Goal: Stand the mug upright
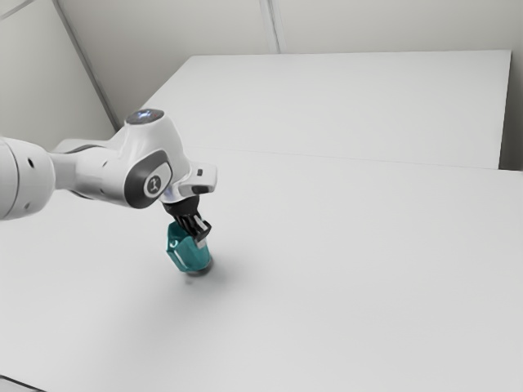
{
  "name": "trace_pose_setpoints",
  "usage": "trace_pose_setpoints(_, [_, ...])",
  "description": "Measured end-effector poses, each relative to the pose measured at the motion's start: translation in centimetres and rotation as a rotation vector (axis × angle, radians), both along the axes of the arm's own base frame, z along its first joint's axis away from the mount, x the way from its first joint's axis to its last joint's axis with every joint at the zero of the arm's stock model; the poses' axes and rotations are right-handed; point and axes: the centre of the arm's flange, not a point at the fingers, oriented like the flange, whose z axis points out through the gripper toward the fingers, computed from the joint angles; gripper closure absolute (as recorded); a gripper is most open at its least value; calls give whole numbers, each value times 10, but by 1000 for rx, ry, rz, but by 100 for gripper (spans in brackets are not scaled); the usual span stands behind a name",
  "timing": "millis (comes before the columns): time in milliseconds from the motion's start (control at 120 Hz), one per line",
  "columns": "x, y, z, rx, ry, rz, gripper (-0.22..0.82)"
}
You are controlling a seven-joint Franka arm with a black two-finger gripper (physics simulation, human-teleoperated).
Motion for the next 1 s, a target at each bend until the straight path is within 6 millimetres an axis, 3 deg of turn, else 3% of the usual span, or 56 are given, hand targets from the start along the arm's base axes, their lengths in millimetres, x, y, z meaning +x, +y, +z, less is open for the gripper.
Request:
trace_pose_setpoints(92, [1, 3, -3, -3, -7, 21, 72])
trace_pose_setpoints(250, [2, 7, -4, -8, -20, 50, 39])
trace_pose_setpoints(367, [7, 9, 9, -11, -51, 67, 23])
trace_pose_setpoints(600, [32, 2, 65, -23, -112, 82, 9])
trace_pose_setpoints(1000, [45, -50, 188, -36, -54, 82, 3])
